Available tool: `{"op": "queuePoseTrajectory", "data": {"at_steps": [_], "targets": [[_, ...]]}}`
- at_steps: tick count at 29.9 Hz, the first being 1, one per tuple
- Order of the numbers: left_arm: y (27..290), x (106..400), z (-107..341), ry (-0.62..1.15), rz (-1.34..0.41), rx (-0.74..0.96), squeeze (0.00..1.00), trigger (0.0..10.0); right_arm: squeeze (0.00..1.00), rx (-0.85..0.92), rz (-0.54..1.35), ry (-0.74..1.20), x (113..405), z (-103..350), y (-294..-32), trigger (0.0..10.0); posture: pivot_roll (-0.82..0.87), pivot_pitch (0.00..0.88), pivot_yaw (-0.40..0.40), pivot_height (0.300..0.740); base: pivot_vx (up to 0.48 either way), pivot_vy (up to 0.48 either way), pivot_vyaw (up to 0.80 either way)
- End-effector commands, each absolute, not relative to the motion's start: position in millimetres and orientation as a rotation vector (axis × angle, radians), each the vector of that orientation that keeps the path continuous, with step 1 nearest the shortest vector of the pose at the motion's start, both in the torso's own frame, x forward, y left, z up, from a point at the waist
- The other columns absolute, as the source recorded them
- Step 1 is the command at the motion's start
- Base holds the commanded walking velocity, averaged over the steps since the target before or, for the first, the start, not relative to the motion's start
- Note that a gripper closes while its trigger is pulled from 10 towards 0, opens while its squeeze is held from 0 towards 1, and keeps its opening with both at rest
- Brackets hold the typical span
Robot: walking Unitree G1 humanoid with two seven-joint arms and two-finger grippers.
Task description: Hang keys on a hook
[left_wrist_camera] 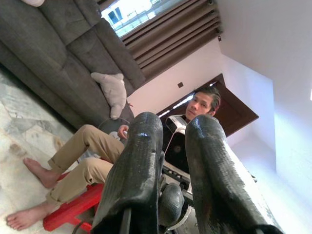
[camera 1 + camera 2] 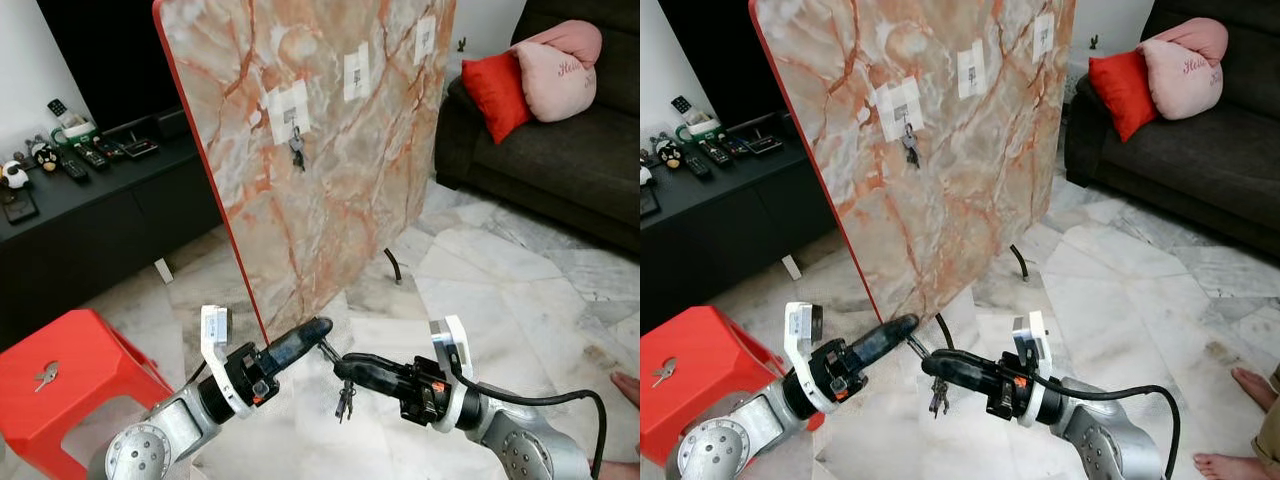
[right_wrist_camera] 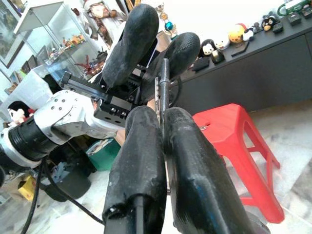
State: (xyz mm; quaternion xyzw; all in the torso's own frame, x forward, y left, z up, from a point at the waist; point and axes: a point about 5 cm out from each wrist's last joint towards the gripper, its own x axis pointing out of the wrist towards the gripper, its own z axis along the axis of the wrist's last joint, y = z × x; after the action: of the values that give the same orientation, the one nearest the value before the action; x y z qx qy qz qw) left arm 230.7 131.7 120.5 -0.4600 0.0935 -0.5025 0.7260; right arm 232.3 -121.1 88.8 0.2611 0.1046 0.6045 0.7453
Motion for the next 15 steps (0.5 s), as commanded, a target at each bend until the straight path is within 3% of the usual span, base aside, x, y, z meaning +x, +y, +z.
{"op": "queuePoseTrajectory", "data": {"at_steps": [1, 15], "targets": [[125.2, 231.3, 131.1, 0.187, -1.173, -0.997, 0.00, 10.0, 0.00, 0.557, 1.380, 0.214, 231.7, 96.0, -113.5, 10.0, 0.04, 0.000, 0.028, 0.740, 0.000, 0.000, 0.00], [114.5, 228.1, 119.1, 0.281, -1.166, -0.987, 0.00, 10.0, 0.00, 0.565, 1.408, 0.192, 230.6, 101.2, -111.3, 10.0, 0.03, 0.000, 0.034, 0.740, 0.000, 0.000, 0.00]]}}
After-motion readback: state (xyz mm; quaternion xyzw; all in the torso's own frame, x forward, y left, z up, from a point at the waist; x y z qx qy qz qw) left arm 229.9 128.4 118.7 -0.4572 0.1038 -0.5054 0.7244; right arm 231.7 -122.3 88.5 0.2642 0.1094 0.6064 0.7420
